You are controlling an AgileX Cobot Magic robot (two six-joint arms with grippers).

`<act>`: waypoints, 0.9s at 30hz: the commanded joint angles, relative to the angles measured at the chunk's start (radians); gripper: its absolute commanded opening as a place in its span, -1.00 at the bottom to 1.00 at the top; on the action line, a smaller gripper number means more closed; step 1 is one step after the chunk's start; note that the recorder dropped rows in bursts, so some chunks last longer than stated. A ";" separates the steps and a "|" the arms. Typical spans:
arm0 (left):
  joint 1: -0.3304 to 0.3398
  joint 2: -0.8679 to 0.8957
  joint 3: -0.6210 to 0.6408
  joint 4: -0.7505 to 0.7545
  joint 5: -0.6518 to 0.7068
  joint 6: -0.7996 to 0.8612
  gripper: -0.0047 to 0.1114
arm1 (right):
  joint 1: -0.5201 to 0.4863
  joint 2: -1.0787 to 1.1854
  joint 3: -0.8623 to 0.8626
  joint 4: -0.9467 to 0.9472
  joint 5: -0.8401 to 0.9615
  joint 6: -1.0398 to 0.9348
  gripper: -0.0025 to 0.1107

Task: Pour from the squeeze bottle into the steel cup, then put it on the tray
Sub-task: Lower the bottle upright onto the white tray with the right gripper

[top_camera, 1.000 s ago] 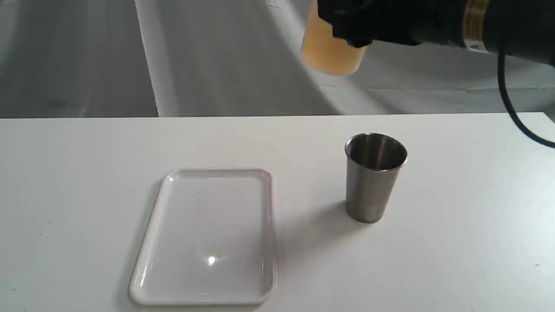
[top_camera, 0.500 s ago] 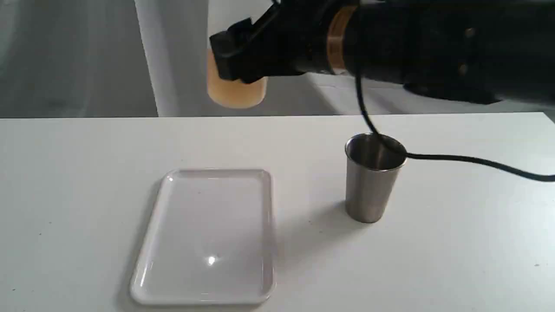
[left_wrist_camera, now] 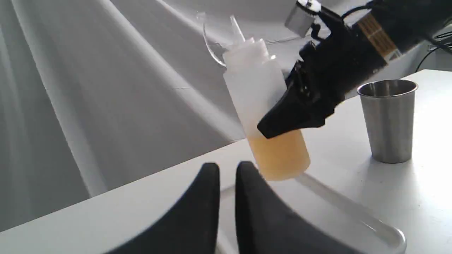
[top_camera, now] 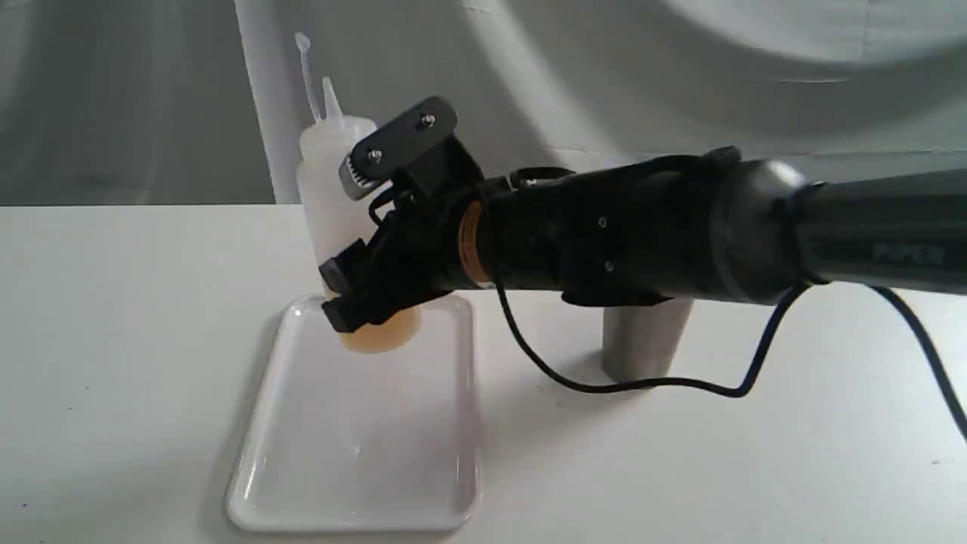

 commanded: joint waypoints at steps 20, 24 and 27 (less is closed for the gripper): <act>0.002 0.003 0.004 -0.002 -0.006 -0.003 -0.78 | 0.003 0.142 -0.012 0.342 -0.278 -0.524 -0.43; 0.002 0.003 0.004 -0.002 -0.006 -0.003 -0.78 | 0.003 0.161 -0.012 0.349 -0.287 -0.545 -0.43; 0.002 0.003 0.004 -0.002 -0.006 -0.003 -0.78 | 0.003 0.174 -0.012 0.365 -0.307 -0.576 -0.43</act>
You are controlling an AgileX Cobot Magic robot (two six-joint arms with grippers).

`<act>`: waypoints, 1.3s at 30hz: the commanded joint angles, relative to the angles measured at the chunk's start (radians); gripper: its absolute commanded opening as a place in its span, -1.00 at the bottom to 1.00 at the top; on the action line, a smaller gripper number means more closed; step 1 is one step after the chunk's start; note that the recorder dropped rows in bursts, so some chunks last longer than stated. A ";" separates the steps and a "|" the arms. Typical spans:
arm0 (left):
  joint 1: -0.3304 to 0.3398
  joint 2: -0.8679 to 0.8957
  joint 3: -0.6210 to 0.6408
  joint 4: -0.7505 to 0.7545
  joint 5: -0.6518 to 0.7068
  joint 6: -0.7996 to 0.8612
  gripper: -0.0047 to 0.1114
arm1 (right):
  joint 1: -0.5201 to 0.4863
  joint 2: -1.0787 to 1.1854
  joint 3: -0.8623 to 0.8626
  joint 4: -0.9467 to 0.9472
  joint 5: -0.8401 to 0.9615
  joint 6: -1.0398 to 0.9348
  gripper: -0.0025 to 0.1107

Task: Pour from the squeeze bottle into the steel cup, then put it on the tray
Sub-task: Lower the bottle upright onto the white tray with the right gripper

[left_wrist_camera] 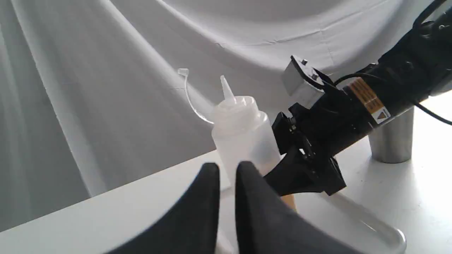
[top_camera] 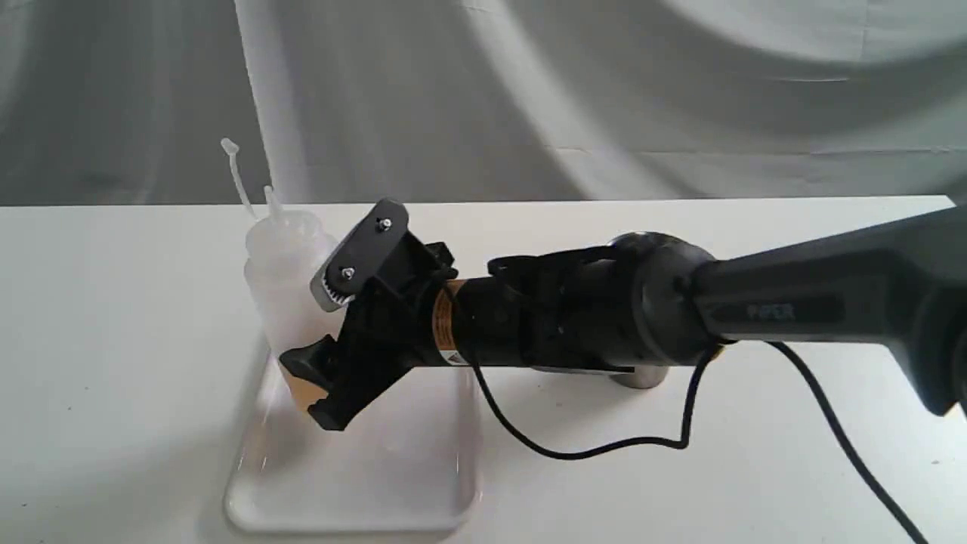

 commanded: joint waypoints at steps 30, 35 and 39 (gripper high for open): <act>0.002 0.003 0.004 -0.002 -0.006 -0.003 -0.78 | 0.001 0.045 -0.012 0.249 -0.136 -0.237 -0.43; 0.002 0.003 0.004 -0.002 -0.006 -0.003 -0.78 | 0.001 0.045 -0.012 0.250 -0.136 -0.261 -0.43; 0.002 0.003 0.004 -0.002 -0.006 -0.003 -0.78 | 0.001 0.045 -0.012 0.259 -0.136 -0.284 -0.43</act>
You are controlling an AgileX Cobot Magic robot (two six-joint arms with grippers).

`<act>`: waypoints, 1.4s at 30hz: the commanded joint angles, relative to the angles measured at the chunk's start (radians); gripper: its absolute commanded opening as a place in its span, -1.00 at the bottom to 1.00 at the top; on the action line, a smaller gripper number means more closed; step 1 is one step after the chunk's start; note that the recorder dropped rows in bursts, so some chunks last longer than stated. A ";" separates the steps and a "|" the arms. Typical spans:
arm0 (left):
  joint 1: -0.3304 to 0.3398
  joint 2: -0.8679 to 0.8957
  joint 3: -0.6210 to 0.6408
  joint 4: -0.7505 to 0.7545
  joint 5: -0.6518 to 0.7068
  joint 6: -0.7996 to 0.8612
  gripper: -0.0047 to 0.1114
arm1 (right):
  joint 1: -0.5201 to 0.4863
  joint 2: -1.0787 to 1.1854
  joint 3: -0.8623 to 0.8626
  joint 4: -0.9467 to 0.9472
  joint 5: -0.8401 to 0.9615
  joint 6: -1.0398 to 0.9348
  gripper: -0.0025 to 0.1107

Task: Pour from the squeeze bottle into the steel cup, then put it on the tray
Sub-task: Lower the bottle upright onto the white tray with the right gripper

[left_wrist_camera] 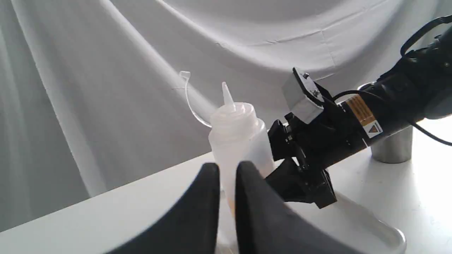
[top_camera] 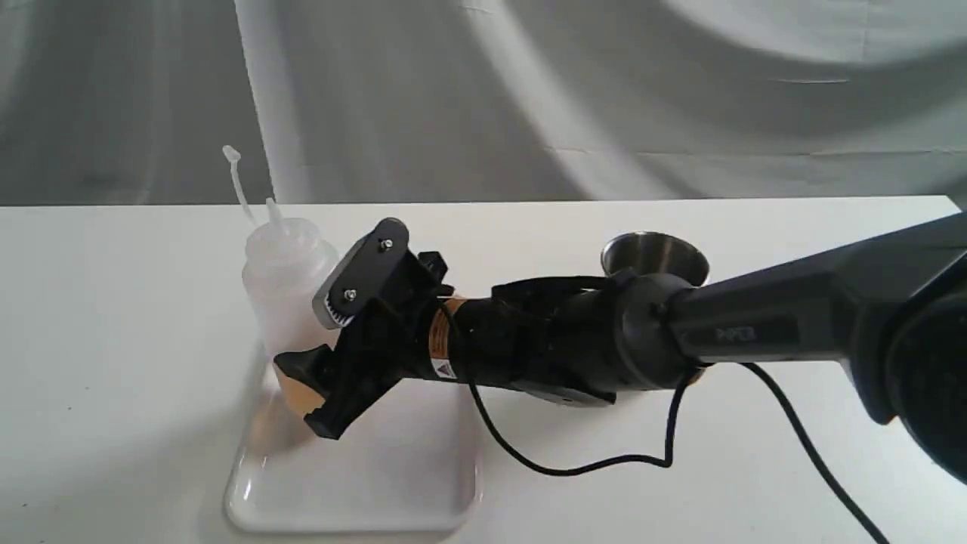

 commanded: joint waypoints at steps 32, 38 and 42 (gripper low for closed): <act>0.002 0.003 0.004 -0.002 -0.006 -0.003 -0.78 | 0.001 -0.017 -0.012 0.246 0.007 -0.109 -0.43; 0.002 0.003 0.004 -0.002 -0.006 -0.003 -0.78 | 0.003 -0.017 -0.012 0.246 0.055 -0.073 -0.43; 0.002 0.003 0.004 -0.002 -0.006 -0.003 -0.78 | 0.003 -0.017 -0.012 0.244 0.098 -0.073 -0.43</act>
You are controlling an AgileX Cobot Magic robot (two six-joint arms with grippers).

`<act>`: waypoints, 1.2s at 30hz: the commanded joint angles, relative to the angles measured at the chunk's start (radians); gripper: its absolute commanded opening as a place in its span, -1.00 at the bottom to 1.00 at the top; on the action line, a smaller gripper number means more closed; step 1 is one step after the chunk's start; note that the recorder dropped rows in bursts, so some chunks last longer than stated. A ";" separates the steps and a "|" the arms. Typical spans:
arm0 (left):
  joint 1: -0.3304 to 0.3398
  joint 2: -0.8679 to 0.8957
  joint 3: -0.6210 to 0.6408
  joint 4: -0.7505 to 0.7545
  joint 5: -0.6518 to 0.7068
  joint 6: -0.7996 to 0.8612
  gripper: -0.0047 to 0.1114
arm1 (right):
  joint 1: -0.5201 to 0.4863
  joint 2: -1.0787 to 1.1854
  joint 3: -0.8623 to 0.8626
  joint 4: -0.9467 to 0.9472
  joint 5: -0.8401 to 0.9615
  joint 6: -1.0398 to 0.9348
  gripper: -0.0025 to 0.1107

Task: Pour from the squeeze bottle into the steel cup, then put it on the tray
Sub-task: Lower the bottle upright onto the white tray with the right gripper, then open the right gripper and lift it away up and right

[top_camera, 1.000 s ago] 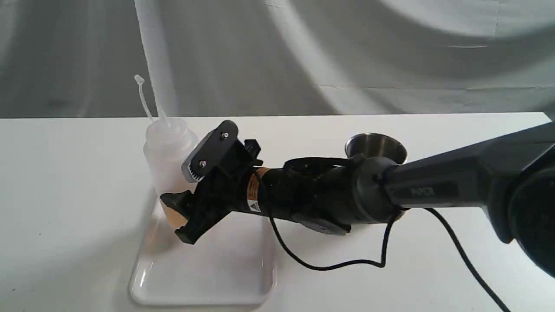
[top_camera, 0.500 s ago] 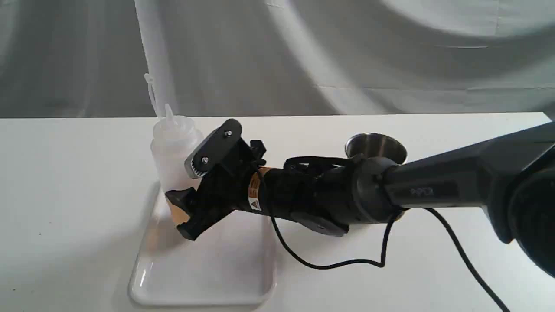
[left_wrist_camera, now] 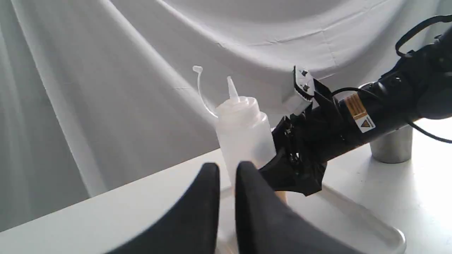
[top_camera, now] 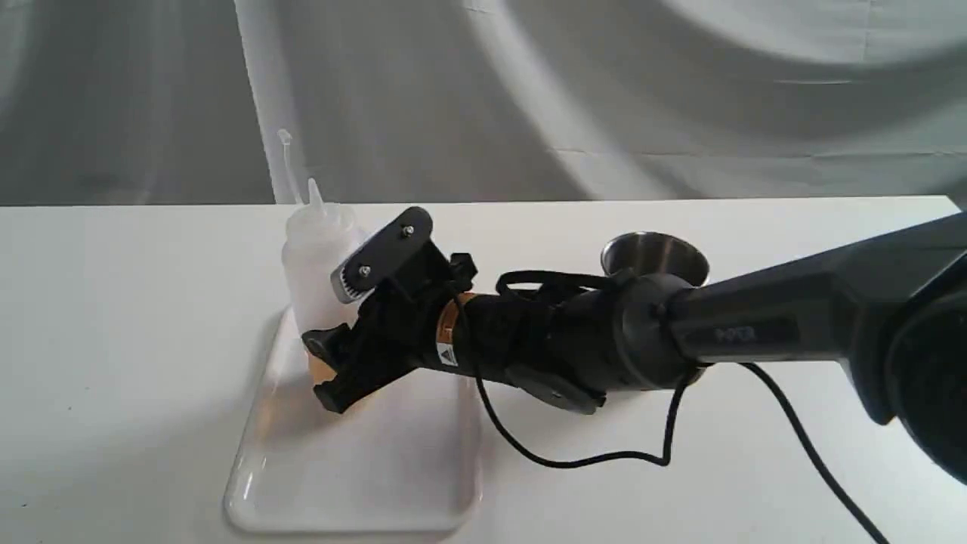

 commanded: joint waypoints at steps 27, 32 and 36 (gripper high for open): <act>0.002 0.003 0.004 -0.002 -0.006 -0.003 -0.78 | 0.003 -0.017 -0.012 0.010 -0.003 -0.001 0.14; 0.002 0.003 0.004 -0.002 -0.006 -0.003 -0.78 | 0.003 -0.017 -0.012 0.010 -0.003 -0.001 0.45; 0.002 0.003 0.004 -0.002 -0.006 -0.003 -0.78 | 0.003 -0.017 -0.012 0.010 -0.003 -0.001 0.52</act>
